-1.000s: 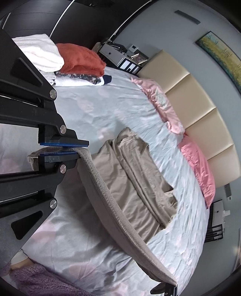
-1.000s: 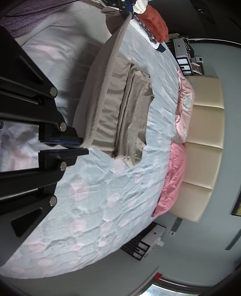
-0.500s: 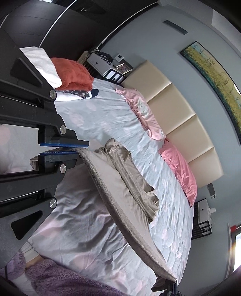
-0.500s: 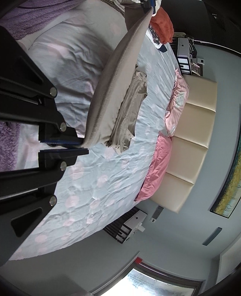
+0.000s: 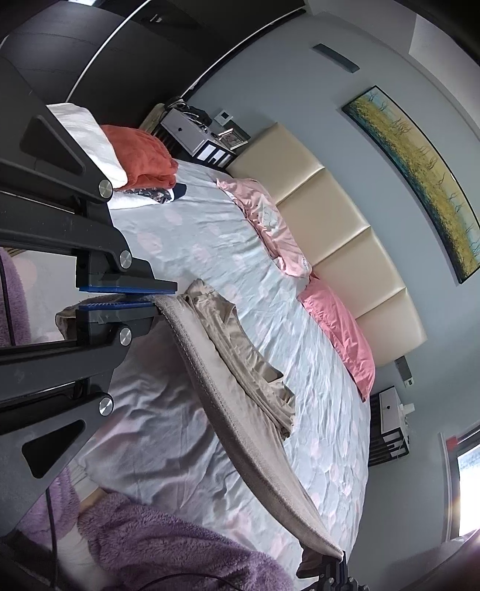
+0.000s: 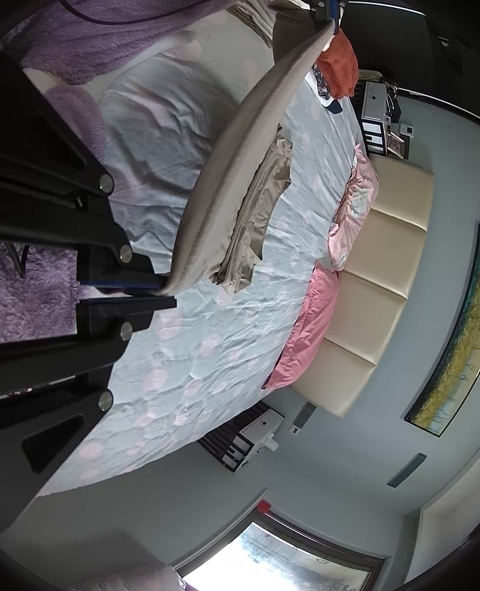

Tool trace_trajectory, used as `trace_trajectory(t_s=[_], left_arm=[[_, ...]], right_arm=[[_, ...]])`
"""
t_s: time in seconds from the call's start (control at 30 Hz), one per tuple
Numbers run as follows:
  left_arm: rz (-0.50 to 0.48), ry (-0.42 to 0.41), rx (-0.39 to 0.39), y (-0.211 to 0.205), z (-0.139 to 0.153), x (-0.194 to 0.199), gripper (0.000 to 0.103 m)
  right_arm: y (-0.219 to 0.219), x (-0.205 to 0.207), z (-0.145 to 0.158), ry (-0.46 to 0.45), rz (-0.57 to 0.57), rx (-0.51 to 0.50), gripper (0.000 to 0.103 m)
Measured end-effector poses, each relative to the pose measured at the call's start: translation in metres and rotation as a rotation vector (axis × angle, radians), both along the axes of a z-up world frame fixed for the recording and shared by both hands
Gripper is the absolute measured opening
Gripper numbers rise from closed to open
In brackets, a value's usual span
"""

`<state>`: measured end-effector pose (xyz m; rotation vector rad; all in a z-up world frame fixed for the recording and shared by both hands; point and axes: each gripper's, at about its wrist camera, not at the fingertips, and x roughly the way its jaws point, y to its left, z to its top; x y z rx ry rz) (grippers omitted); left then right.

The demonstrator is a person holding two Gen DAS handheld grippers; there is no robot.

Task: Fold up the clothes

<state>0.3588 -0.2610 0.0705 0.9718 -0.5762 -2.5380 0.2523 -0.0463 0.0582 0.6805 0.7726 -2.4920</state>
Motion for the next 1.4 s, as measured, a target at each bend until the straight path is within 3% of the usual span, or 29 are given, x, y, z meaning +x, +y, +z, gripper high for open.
trace_trajectory(t_s=[0.5,1.07,1.4], left_arm=[[-0.002,-0.04,0.055,-0.019,-0.019,-0.035,0.004],[0.056,-0.035,0.137,-0.071,-0.036,-0.104,0.004],[0.077,-0.013,0.188,-0.113,-0.051,-0.163,0.004]], right_arm=[[-0.018,-0.032,-0.017,-0.022,-0.021,0.014,0.003],[-0.072,-0.108,-0.036,-0.001,-0.032,0.06,0.003],[-0.117,-0.172,-0.054,0.005,-0.025,0.101,0.003]])
